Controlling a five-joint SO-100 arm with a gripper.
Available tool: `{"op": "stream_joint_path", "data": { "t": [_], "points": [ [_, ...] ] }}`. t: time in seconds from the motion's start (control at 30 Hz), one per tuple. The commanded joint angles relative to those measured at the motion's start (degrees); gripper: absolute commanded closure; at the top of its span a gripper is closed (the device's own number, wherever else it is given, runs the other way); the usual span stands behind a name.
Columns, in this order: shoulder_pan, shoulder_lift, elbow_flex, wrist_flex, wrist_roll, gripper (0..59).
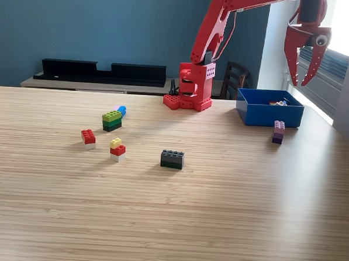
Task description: Grasp a lego block and put it in the bin.
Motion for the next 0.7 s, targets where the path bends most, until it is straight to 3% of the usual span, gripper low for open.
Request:
{"op": "stream_joint_path", "data": {
  "t": [0.03, 0.37, 0.7],
  "points": [
    [13.4, 2.4, -5.7, 2.5, 3.9, 58.6],
    [38.1, 2.4, 2.4, 2.4, 5.6, 58.5],
    [42.5, 2.4, 2.1, 2.2, 3.9, 58.5]
  ]
}}
